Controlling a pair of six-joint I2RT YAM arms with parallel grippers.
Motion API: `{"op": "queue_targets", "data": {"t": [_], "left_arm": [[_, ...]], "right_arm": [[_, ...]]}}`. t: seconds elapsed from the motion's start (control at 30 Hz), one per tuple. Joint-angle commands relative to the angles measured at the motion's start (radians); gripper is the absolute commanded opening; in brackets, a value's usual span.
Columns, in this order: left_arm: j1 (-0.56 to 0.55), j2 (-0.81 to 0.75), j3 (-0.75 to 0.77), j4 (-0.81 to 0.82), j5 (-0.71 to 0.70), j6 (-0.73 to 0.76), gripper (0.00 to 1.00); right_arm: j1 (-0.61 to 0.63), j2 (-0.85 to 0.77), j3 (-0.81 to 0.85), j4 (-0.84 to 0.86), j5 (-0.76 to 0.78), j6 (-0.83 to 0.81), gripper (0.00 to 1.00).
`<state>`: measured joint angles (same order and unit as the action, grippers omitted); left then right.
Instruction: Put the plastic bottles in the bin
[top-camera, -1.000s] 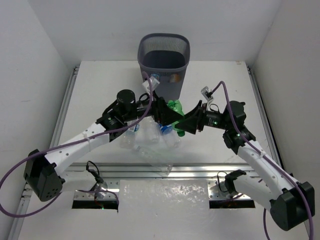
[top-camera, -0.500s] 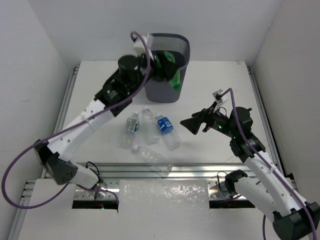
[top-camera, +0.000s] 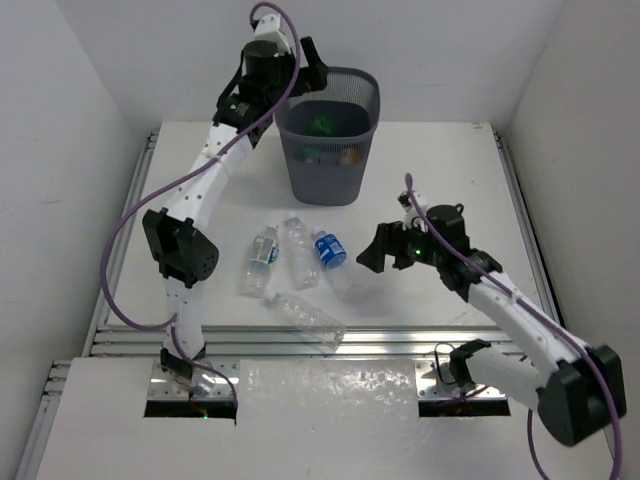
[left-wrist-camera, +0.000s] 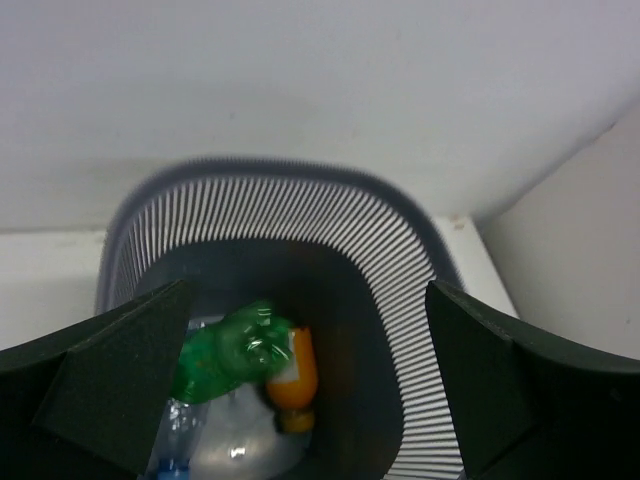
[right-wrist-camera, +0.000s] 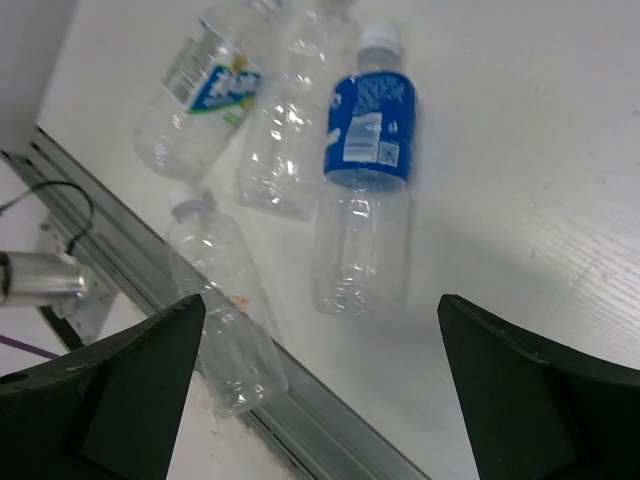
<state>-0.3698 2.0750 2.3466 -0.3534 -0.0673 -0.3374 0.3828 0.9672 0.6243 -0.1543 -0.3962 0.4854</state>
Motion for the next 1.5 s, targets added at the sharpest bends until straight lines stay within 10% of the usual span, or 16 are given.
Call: {"op": "queue_targets", "data": {"t": [0.0,0.17,0.33,0.53,0.73,0.9,1.23,1.33,1.4,1.47], "left_arm": [[-0.017,-0.167,-0.05,0.099,0.026,0.021,1.0],[-0.02,-0.43,-0.214,0.045,-0.025,0.009,1.0],[-0.018,-0.871,-0.767,0.076,-0.052,-0.057,1.0],[-0.018,-1.177,-1.242,0.114,0.05,-0.123,1.0],[-0.018,-1.217,-1.46,0.192,0.372,-0.138,1.0],[-0.101,-1.138,-1.61,0.566,0.641,-0.272,1.0],[-0.319,-0.883,-1.489,0.731,0.571,-0.246,0.99],[-0.336,-0.82,-1.405,0.705,0.569,-0.25,0.78],[-0.348,-0.776,-1.365,0.691,0.583,-0.252,0.21],[-0.36,-0.738,-1.308,0.65,0.58,-0.242,0.07]], "right_arm": [[0.05,0.176,0.089,0.035,0.031,-0.069,0.98],[0.171,0.464,0.281,-0.053,0.197,-0.13,0.94],[0.192,0.671,0.354,-0.07,0.247,-0.139,0.91],[0.188,0.714,0.277,-0.053,0.313,-0.139,0.61],[0.14,0.437,0.096,-0.048,0.442,-0.122,0.27],[0.134,0.011,-0.073,0.151,0.141,-0.111,0.26],[0.136,-0.166,-0.072,0.327,-0.254,0.002,0.27],[0.136,-0.18,-0.067,0.374,-0.294,0.022,0.29],[0.136,-0.193,-0.069,0.416,-0.302,0.031,0.33],[0.136,-0.225,-0.075,0.45,-0.314,0.048,0.35]]}}
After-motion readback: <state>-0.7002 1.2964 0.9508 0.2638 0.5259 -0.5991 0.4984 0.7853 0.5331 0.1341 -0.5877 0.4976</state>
